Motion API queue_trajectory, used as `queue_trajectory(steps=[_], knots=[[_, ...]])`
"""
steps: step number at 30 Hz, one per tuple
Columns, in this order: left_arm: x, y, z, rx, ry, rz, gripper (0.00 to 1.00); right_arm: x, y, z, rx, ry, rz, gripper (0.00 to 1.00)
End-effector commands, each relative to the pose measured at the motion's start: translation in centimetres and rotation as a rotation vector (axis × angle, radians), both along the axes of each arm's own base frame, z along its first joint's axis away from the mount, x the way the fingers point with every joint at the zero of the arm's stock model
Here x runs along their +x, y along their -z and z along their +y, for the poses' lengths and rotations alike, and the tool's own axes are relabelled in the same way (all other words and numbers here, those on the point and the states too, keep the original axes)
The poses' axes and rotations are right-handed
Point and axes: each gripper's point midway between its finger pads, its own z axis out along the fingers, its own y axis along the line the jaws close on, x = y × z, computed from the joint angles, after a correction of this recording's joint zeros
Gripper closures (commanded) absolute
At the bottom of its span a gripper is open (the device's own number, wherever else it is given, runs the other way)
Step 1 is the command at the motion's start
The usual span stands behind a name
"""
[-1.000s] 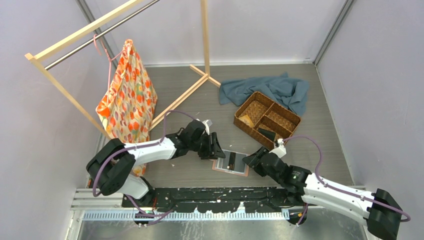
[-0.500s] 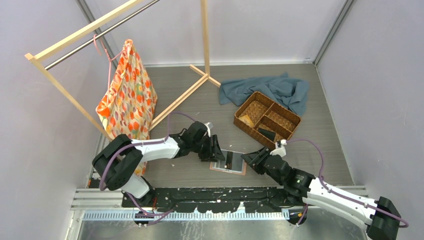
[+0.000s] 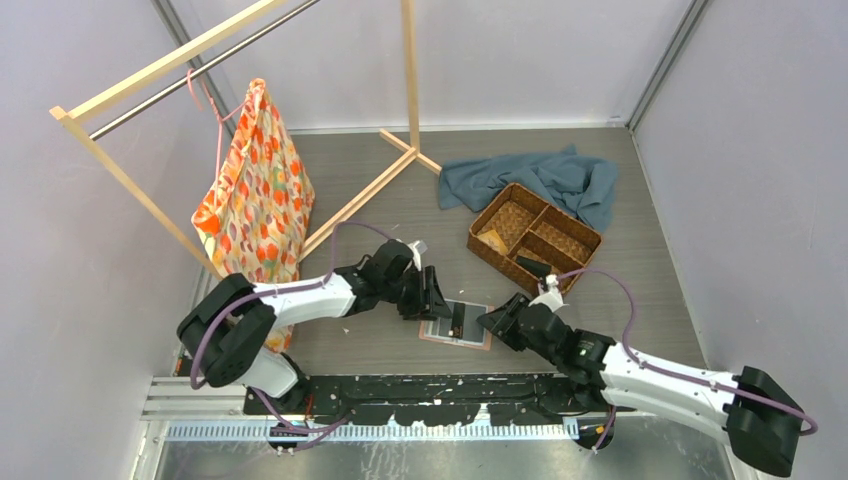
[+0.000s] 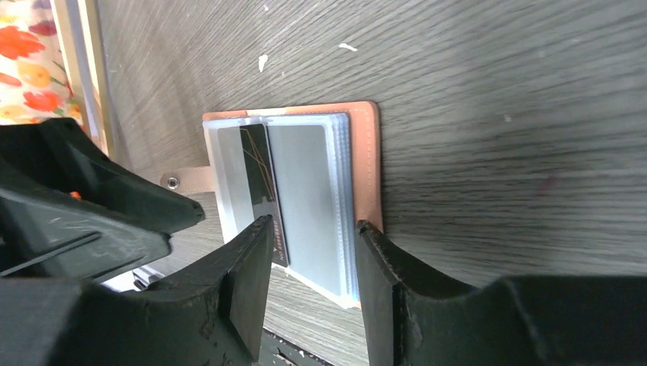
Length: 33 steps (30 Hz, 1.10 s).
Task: Take the credit cards out of the card holder
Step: Remove the credit card from the card holder.
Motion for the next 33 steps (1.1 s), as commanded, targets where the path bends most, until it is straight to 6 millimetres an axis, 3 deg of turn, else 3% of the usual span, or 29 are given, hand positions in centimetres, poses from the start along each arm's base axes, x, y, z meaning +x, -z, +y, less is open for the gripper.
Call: queue_trajectory(steps=[1,4,8,14,20,29,33], knots=[[0.8,-4.7,-1.9,-0.126,0.04,-0.083,0.51,1.2,-3.0,2.5,0.047,-0.053,-0.071,0.51],[0.9,-4.3,-2.3,-0.137,0.043,-0.068,0.52,1.6,-3.2,2.9,0.034,-0.055,-0.077,0.51],[1.7,-2.0,-1.6,-0.07,-0.007,-0.074,0.53,1.9,-4.1,3.1,0.036,-0.055,-0.096,0.51],[2.9,-0.6,-0.4,0.003,-0.071,-0.116,0.54,1.6,-4.4,1.7,-0.015,-0.037,-0.091,0.5],[2.8,1.7,0.2,0.031,-0.082,-0.08,0.54,1.9,-5.7,1.1,-0.014,-0.019,-0.129,0.49],[1.9,4.7,2.0,0.119,-0.111,-0.024,0.55,2.6,-6.3,5.5,0.077,-0.124,-0.137,0.47],[1.5,5.5,3.3,0.151,-0.133,-0.009,0.55,2.8,-5.2,6.7,0.125,-0.136,-0.099,0.47]])
